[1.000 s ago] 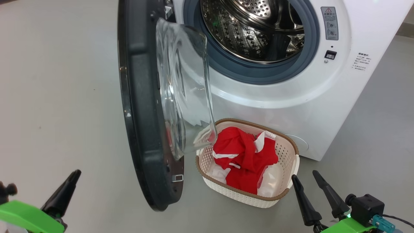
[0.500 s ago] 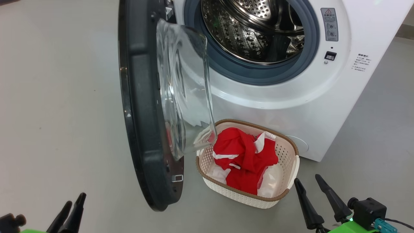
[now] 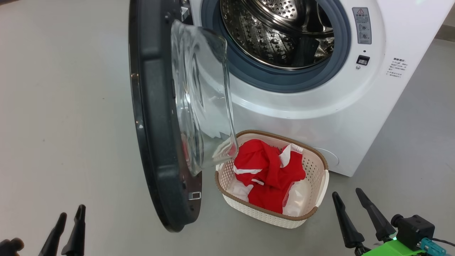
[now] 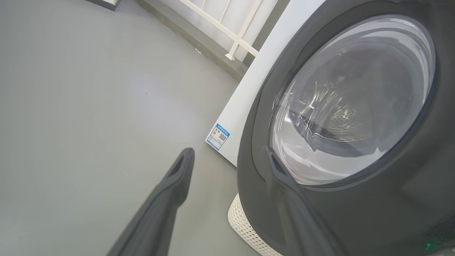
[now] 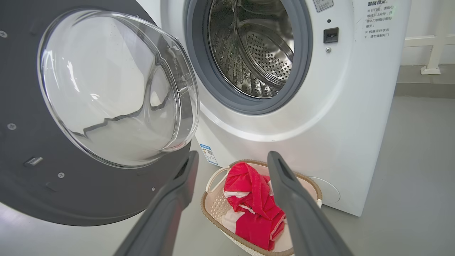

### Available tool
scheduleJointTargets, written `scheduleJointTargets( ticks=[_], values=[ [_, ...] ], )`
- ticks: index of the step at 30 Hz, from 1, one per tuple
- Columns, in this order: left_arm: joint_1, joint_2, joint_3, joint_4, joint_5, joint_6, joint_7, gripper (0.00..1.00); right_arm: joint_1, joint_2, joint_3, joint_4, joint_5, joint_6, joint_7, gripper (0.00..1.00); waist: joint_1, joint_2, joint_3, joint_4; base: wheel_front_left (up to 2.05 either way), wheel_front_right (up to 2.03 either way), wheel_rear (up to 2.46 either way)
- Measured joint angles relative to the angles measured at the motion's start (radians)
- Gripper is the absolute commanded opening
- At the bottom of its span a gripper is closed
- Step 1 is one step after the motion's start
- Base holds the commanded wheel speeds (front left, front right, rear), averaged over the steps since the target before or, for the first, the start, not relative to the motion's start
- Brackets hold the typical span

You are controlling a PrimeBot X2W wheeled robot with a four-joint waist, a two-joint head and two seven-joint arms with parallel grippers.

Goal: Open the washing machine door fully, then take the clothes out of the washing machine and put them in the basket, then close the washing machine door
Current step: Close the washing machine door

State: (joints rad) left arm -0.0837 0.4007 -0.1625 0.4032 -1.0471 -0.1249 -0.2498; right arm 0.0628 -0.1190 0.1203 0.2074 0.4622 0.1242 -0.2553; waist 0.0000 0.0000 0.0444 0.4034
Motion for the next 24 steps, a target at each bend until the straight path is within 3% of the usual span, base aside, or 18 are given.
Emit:
scheduleJointTargets(
  ticks=[15, 24],
  values=[
    [0.068, -0.15, 0.189, -0.122, 0.532, 0.0, 0.0, 1.0, 0.0, -0.003, -0.037, -0.014, 0.0, 0.0, 0.0, 1.0, 0.0, 0.0, -0.006, -0.002, 0.0, 0.0, 0.0],
    [0.096, -0.224, 0.275, -0.206, 0.772, 0.0, 0.0, 1.0, 0.0, -0.001, -0.055, -0.033, 0.0, 0.0, 0.0, 1.0, 0.0, 0.0, -0.011, -0.01, 0.0, 0.0, 0.0]
  ],
)
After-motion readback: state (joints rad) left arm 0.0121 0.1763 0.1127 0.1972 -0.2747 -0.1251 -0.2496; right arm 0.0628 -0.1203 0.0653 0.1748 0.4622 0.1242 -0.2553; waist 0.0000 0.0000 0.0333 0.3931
